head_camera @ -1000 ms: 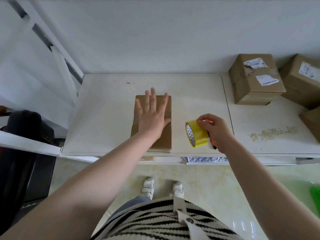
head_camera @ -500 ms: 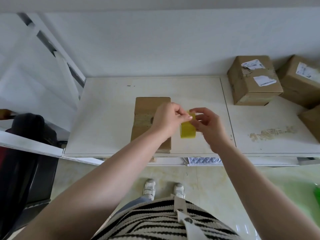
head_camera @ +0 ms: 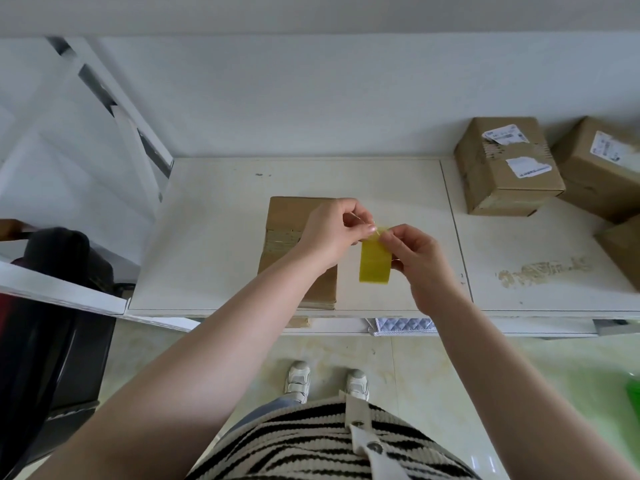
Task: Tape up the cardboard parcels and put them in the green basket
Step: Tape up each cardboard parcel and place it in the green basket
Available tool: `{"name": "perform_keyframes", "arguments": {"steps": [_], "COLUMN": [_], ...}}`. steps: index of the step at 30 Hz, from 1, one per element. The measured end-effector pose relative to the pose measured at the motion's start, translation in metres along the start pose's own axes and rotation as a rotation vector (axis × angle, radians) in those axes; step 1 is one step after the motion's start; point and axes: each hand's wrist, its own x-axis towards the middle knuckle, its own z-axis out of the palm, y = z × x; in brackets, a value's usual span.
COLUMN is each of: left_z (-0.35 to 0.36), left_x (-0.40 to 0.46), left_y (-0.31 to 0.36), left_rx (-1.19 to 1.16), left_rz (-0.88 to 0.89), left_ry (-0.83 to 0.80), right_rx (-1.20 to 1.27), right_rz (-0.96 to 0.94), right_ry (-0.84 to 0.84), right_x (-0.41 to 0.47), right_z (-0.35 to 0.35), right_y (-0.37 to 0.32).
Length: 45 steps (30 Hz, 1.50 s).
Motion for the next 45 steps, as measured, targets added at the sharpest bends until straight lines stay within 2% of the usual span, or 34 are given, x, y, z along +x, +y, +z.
{"name": "perform_keyframes", "arguments": {"steps": [4,9,13,19,24,26,28,30,32,35,37,40,42,45], "left_z": [0.001,-0.001,0.004,0.008,0.015,0.019,0.024,0.028,0.026,0.019,0.018,0.023,0.025,0.026], "left_x": [0.003,0.004,0.002,0.008,0.002,0.001,-0.001,0.000,0.003,0.010,0.010,0.011,0.013,0.017], "left_y": [0.000,0.003,-0.001,0.000,0.006,0.005,0.005,0.005,0.006,0.005,0.006,0.001,-0.003,-0.008], "left_rx": [-0.071,0.043,0.030,-0.043,0.040,-0.118,-0.368,-0.478,-0.548,-0.795,-0.976,-1.079,-0.965,-0.376], "left_rz": [-0.033,0.069,0.006,-0.074,0.074,-0.011,-0.174,-0.260,-0.308,-0.404,-0.461,-0.510,-0.464,-0.238], "left_ry": [-0.009,-0.071,-0.108,-0.001,0.105,0.079,0.018,0.029,0.071,0.093,0.081,0.106,0.125,0.151], "right_rx": [-0.003,0.002,-0.091,-0.201,-0.327,-0.282,-0.280,-0.283,-0.179,-0.184,-0.256,-0.094,0.007,0.079], "right_rz": [0.006,0.005,-0.076,-0.175,-0.203,-0.186,-0.206,-0.217,-0.206,-0.195,-0.087,0.186,0.262,0.265], "right_ry": [0.040,0.041,0.058,0.055,0.112,0.101,0.076,0.042,0.014,0.152,0.208,0.114,0.084,0.084], "right_x": [-0.003,-0.004,-0.002,-0.003,0.002,0.004,0.006,0.005,0.005,0.007,0.009,0.008,0.007,0.008], "right_z": [-0.003,-0.005,-0.008,-0.010,-0.012,-0.018,-0.022,-0.022,-0.021,-0.028,-0.033,-0.034,-0.037,-0.044], "right_y": [-0.003,-0.005,-0.006,-0.005,-0.013,-0.018,-0.022,-0.025,-0.026,-0.023,-0.018,-0.011,-0.010,-0.010]}}
